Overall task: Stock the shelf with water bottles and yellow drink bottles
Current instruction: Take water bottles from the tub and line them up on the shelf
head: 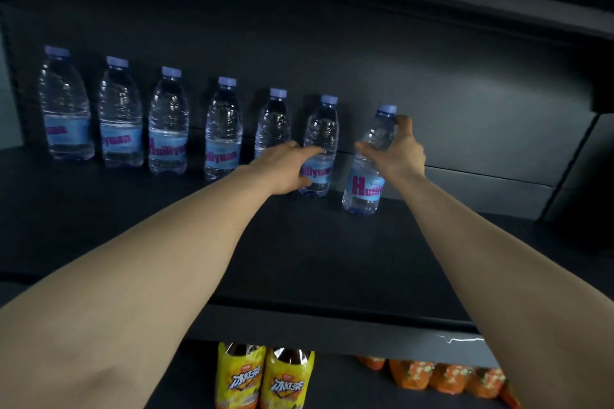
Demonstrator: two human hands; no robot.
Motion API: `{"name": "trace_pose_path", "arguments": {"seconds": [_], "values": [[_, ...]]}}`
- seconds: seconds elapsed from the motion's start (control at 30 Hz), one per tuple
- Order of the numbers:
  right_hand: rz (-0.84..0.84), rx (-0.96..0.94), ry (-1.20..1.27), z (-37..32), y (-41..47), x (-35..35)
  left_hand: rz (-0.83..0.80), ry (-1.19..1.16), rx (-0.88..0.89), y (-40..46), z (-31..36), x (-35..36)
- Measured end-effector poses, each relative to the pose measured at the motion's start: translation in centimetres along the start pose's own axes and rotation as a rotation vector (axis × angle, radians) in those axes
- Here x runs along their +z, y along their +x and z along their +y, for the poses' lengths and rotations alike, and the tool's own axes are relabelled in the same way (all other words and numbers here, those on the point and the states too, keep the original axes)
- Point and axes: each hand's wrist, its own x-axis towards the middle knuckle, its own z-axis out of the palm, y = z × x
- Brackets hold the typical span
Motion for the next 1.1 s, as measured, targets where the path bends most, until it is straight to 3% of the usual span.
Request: {"name": "trace_pose_path", "arguments": {"seconds": [0.47,0.77,1.1], "values": [[-0.005,-0.08,0.004,2.0,3.2,2.6,-0.067,0.016,0.004,2.3,0.4,2.7],[-0.1,-0.039,-0.149,3.7,2.2,2.7,-0.083,0.015,-0.006,1.5,1.0,2.7],[-0.064,-0.097,-0.239,4.4,1.2,3.2,-0.067,-0.002,-0.01,1.1,0.9,2.8]]}}
